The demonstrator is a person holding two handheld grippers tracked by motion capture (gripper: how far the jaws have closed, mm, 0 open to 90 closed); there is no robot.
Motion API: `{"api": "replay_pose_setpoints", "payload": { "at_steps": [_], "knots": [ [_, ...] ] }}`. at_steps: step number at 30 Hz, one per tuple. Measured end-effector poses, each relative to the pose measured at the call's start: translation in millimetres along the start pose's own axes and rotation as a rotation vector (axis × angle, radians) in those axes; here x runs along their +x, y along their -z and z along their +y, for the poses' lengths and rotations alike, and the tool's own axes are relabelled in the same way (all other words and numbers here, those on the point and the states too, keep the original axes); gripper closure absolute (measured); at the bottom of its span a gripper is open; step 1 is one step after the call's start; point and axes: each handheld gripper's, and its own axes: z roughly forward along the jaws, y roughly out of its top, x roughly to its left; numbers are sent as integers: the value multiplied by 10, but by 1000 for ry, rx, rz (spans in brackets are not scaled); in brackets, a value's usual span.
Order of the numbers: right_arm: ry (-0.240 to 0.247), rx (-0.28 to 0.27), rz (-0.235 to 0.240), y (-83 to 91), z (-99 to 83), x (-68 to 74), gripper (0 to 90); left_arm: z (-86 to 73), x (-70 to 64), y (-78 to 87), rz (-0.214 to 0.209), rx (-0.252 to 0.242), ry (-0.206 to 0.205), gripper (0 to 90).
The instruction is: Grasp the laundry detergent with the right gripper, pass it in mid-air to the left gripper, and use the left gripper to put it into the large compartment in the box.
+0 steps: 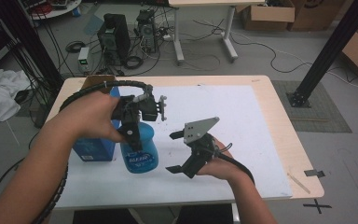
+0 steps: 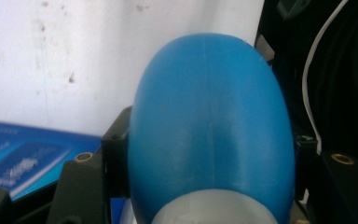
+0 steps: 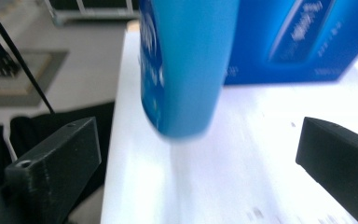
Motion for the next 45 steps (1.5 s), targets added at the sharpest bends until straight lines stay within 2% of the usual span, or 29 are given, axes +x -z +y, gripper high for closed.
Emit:
{"api": "replay_pose_setpoints", "payload": {
  "at_steps": [1,2,3,6,7,8,9,10,11,12,13,14,17,18,19,20,22,23,25,28,29,30,31,32,34,36,37,39,45],
  "knots": [
    [5,28,-2,35,17,-11,0,0,0,0,0,0,0,386],
    [5,56,0,69,35,-22,0,-33,32,74,-1,-2,43,386],
    [8,86,-1,103,52,-35,0,-33,32,74,-1,-2,43,386],
    [11,194,-2,195,103,-84,0,-88,102,217,-13,-7,108,386],
    [13,239,-3,228,123,-104,0,-131,157,337,-19,-21,171,385],
    [16,273,-3,251,136,-124,0,-131,157,337,-19,-21,171,385],
    [15,300,-1,266,145,-136,0,-163,196,429,-18,-34,231,385],
    [16,334,-3,284,156,-151,0,-163,196,429,-18,-34,231,385],
    [17,366,-5,301,166,-163,0,-201,236,536,-12,-42,294,385],
    [17,394,-1,312,173,-174,0,-222,262,584,-13,-46,322,385],
    [14,424,0,320,177,-185,0,-222,262,584,-13,-46,322,385],
    [16,461,3,324,181,-200,0,-265,306,678,-14,-47,372,385],
    [16,549,11,326,185,-211,0,-336,386,805,-23,-43,456,385],
    [15,581,16,326,185,-214,0,-336,386,805,-23,-43,456,385],
    [14,610,22,324,186,-215,0,-364,413,846,-26,-41,489,385],
    [17,635,24,322,185,-217,0,-423,470,922,-30,-38,555,385],
    [18,676,31,316,179,-226,0,-482,517,997,-30,-31,615,385],
    [24,693,32,316,176,-233,0,-482,517,997,-30,-31,615,385],
    [25,714,38,321,170,-245,0,-582,585,1110,-25,-36,705,385],
    [34,745,37,334,161,-258,0,-711,663,1225,-26,-45,791,386],
    [30,749,38,343,158,-261,0,-711,663,1225,-26,-45,791,386],
    [33,755,39,354,157,-270,0,-799,712,1294,-21,-48,840,385],
    [32,761,42,361,156,-273,0,-799,712,1294,-21,-48,840,386],
    [28,767,46,371,154,-280,0,-907,775,1351,-15,-51,908,385],
    [20,783,47,390,147,-293,0,-943,796,1364,-11,-52,928,385],
    [18,798,50,410,144,-309,0,-1076,878,1389,-3,-60,1007,386],
    [15,798,50,416,143,-313,0,-1076,878,1389,-3,-60,1007,386],
    [13,803,55,425,143,-323,0,-1192,962,1360,-5,-71,1067,386],
    [6,811,70,406,124,-348,0,-1298,1079,1228,1,-68,1135,385]
  ]
}}
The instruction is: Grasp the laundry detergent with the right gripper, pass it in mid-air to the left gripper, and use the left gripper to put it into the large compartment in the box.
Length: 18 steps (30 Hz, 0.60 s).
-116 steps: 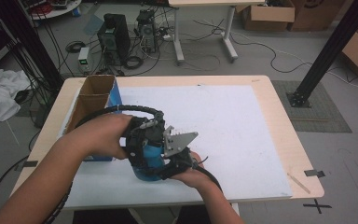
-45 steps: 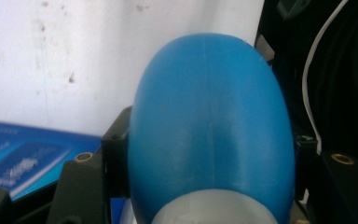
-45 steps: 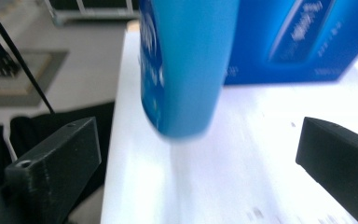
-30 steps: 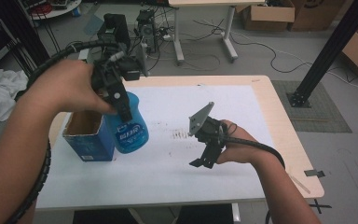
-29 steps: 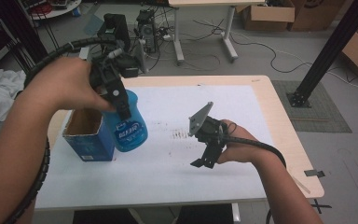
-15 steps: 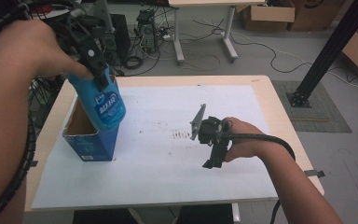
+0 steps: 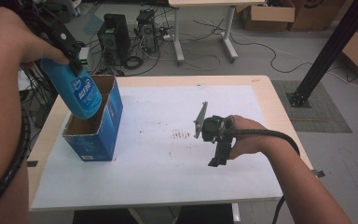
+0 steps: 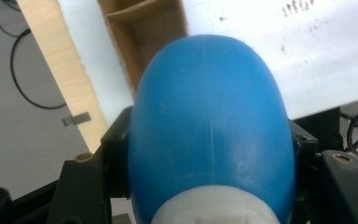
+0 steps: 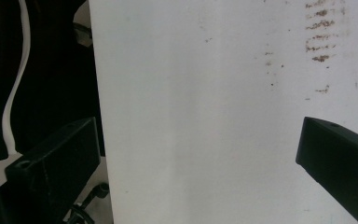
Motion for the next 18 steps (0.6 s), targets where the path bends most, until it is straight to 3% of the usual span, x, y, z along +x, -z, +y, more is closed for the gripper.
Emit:
{"api": "replay_pose_setpoints", "payload": {
  "at_steps": [6,12,13,18],
  "knots": [
    [1,5,4,-14,26,-28,0,74,109,-274,19,31,31,385],
    [-3,5,7,-22,38,-30,0,98,171,-485,31,25,49,385],
    [-3,1,8,-30,37,-27,0,103,203,-556,39,1,60,385],
    [-4,8,12,-52,30,-22,0,95,282,-756,38,14,80,385]
  ]
}}
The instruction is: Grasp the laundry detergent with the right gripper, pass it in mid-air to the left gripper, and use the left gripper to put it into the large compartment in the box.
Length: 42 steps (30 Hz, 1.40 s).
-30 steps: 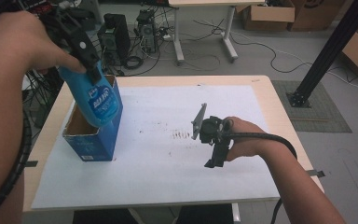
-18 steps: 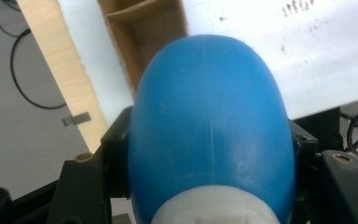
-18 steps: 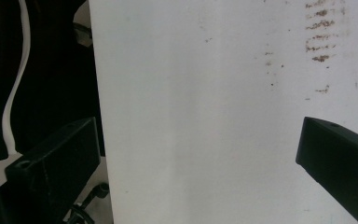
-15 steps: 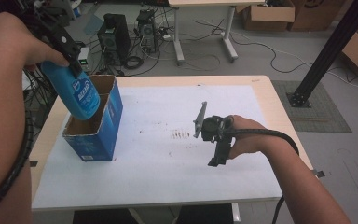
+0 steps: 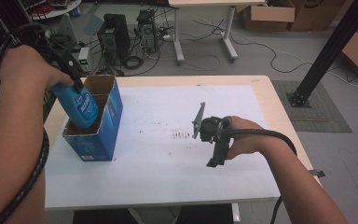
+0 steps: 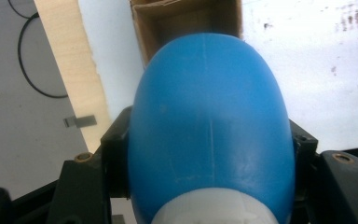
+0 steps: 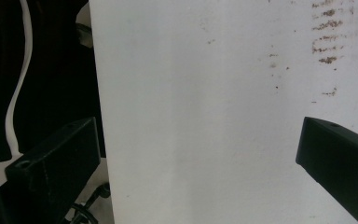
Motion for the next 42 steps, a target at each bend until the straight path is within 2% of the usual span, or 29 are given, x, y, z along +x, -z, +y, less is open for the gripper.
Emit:
{"api": "replay_pose_setpoints", "payload": {
  "at_steps": [3,10,14,23,26,42],
  "knots": [
    [1,0,1,-4,-1,6,0,1,8,-79,-5,2,5,386],
    [2,2,3,-29,10,26,0,24,-14,-396,-3,11,-2,386],
    [-1,-1,8,-62,10,37,0,40,-30,-547,-11,20,-20,386],
    [-8,3,20,-97,-27,25,0,93,-35,-878,-14,37,3,386],
    [-16,10,26,-112,-40,22,0,116,-38,-994,-9,39,-2,386],
    [-23,21,41,-141,-68,-4,0,163,-22,-1258,7,62,-20,386]
  ]
}}
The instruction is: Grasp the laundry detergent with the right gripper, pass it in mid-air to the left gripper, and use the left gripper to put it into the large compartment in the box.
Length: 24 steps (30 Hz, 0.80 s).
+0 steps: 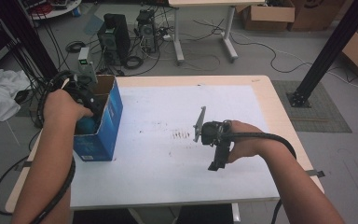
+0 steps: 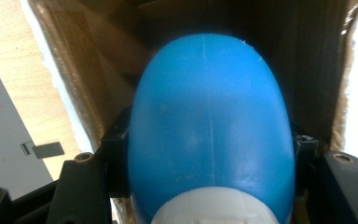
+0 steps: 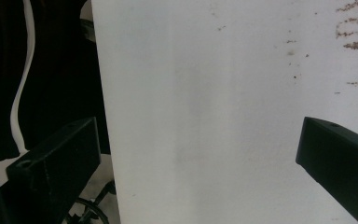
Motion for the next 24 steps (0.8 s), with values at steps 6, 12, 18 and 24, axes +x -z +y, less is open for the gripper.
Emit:
{"api": "replay_pose_setpoints", "payload": {
  "at_steps": [6,12,18,24],
  "knots": [
    [-3,0,1,-17,-6,-5,0,3,6,-128,-14,10,2,385],
    [-3,1,5,-9,-9,-1,0,3,19,-167,-22,5,6,384],
    [-10,-1,4,-1,-23,2,0,1,-2,-171,-15,-5,17,383],
    [-11,-5,3,8,-24,5,0,-2,-4,-172,-14,3,23,381]
  ]
}}
